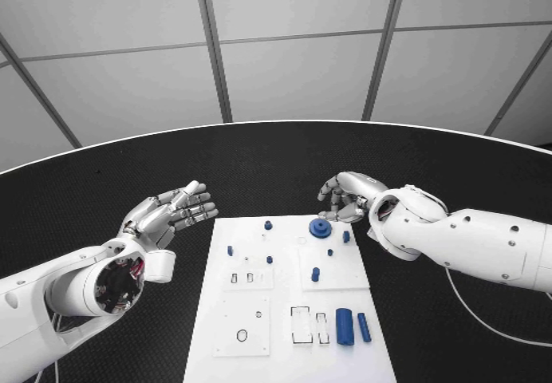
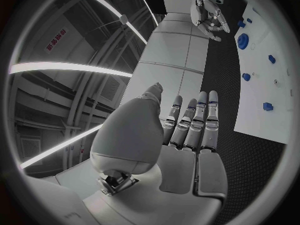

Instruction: Assemble the parts on the task board

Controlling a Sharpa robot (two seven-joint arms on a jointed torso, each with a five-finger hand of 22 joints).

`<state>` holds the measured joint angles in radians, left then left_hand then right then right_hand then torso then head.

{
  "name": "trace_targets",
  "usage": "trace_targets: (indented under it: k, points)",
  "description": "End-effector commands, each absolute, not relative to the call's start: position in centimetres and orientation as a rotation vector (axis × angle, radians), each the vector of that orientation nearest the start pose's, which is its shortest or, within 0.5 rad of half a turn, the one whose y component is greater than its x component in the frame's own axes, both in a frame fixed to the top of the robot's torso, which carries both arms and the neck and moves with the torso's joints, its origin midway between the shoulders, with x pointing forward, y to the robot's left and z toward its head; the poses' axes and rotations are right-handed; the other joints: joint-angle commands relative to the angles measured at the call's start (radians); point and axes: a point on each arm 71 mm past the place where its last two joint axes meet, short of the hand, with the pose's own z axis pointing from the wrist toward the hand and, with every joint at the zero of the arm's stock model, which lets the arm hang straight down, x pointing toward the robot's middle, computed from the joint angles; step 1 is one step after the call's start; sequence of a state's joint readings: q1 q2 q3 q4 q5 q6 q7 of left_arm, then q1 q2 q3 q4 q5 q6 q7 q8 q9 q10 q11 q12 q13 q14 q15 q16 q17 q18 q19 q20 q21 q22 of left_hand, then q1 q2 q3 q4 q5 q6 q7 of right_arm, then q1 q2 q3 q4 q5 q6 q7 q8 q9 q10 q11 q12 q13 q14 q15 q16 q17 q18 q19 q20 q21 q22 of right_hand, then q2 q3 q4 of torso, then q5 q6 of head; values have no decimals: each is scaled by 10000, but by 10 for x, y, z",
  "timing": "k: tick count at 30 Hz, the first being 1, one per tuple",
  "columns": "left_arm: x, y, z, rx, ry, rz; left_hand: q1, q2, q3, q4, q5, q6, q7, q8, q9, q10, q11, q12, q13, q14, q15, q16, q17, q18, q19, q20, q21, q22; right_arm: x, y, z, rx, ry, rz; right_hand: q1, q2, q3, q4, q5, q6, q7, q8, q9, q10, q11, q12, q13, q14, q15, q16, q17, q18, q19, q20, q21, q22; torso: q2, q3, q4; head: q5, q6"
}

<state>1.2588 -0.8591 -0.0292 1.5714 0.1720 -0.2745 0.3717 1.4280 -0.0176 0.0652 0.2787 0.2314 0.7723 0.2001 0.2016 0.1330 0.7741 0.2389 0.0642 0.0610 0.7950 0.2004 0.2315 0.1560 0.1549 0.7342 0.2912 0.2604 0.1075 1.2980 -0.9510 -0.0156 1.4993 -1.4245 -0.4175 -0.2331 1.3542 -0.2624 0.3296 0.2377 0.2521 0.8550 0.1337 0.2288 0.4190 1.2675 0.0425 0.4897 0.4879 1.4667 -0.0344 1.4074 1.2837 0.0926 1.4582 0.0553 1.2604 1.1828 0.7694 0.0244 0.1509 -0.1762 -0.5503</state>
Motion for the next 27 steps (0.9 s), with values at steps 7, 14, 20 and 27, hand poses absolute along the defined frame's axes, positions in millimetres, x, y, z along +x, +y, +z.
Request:
trace_targets:
  k: [7, 14, 20, 27]
  points:
    - [493, 202, -148, -12387, 13908, -16789, 115, 6, 60, 18, 7, 1, 784, -3, 7, 52, -2, -6, 10, -45, 7, -42, -3, 34, 21, -11, 11, -14, 519, -286, -132, 1246, 15987, 3605, 561, 609, -2385, 578, 636, -1065, 142, 721, 280, -250, 197, 4286, 4628, 661, 126, 573, 873, -223, 140, 210, 483, 713, -4, 61, 15, -40, -53]
    - [492, 202, -147, -12315, 13960, -16800, 118, 5, 61, 16, 7, 7, 784, -2, 8, 55, -2, -5, 11, -42, 6, -42, -2, 34, 21, -11, 12, -14, 521, -280, -137, 1362, 16466, 3351, 672, 799, -3035, 561, 800, -1677, 244, 1351, 300, 646, 293, 7645, 7731, 829, 245, 1118, 1820, -394, 372, 331, 1216, 1609, 34, 60, 57, -73, -72]
    - [491, 202, -147, -12299, 13989, -16825, 122, 5, 64, 14, 7, -34, 785, -14, 1, 13, -2, -8, 8, -39, 5, -43, -1, 34, 22, -12, 11, -16, 522, -275, -139, 1464, 16678, 3190, 698, 861, -2970, 554, 1046, -1740, 269, 1531, 251, 1045, 309, 8382, 8416, 874, 282, 1243, 2049, -448, 448, 355, 1449, 1890, 14, 43, 77, -82, -131]
    - [491, 203, -147, -12310, 13980, -16790, 121, 4, 65, 16, 6, -69, 795, -26, -6, -16, 1, -13, 5, -36, 4, -44, 0, 34, 23, -12, 12, -17, 522, -272, -140, 1444, 16829, 3147, 645, 896, -2943, 553, 1045, -1702, 274, 1649, 225, 1224, 320, 8692, 8707, 899, 297, 1309, 2176, -476, 485, 371, 1565, 2031, 24, 54, 64, -43, -154]
